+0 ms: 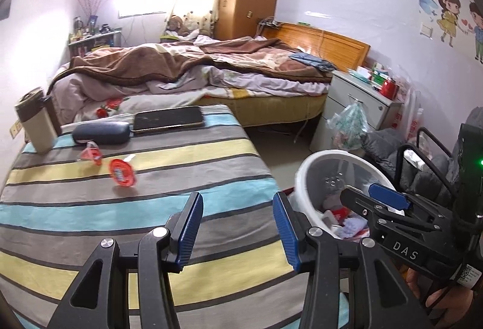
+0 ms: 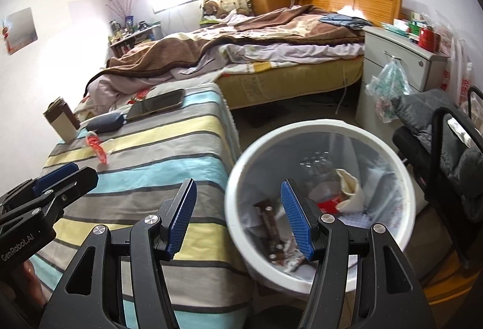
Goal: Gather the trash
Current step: 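Move both tools back over the bed toward the clear plastic cups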
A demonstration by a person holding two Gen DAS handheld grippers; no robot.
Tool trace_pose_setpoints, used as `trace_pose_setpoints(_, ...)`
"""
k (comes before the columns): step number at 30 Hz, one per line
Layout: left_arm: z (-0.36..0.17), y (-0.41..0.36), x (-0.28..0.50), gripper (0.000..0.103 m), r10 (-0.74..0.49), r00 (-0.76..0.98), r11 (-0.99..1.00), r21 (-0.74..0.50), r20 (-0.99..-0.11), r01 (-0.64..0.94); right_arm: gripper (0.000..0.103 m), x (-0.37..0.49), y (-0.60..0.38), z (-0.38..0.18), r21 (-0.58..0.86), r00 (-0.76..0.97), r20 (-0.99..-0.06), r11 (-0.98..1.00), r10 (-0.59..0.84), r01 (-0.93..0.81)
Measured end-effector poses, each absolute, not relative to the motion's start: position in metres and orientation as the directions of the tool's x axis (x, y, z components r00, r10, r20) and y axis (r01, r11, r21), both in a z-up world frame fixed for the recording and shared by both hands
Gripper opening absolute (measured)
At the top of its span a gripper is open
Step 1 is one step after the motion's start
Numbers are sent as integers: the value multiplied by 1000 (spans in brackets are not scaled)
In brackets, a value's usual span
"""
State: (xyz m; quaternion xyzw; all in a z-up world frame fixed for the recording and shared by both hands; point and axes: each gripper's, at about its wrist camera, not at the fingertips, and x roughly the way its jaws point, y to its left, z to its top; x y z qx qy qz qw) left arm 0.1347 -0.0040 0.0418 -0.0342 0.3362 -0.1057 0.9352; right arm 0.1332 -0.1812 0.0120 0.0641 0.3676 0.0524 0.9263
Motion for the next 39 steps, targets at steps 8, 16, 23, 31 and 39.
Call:
trace_pose_setpoints(8, 43, 52, 138, 48, -145, 774, 988, -130, -616, 81, 60, 143, -141, 11, 160, 713, -671, 979, 204, -129)
trace_pose_setpoints(16, 36, 127, 148, 49, -37, 781, 991, -125, -624, -54, 60, 157, -100, 5, 164, 683, -680, 963, 266, -212)
trace_pose_setpoints(23, 27, 175, 165, 49, -11, 771, 982, -153, -637, -113, 60, 176, -62, 0, 172, 649, -691, 944, 319, -280)
trace_pose_setpoints(31, 20, 209, 191, 54, 0, 761, 979, -153, -649, -131, 60, 199, -23, -10, 221, 604, -697, 917, 386, -331)
trace_pose_setpoints(39, 14, 221, 218, 57, -1, 749, 983, -138, -662, -121, 61, 226, 11, -27, 234, 553, -724, 901, 413, -366)
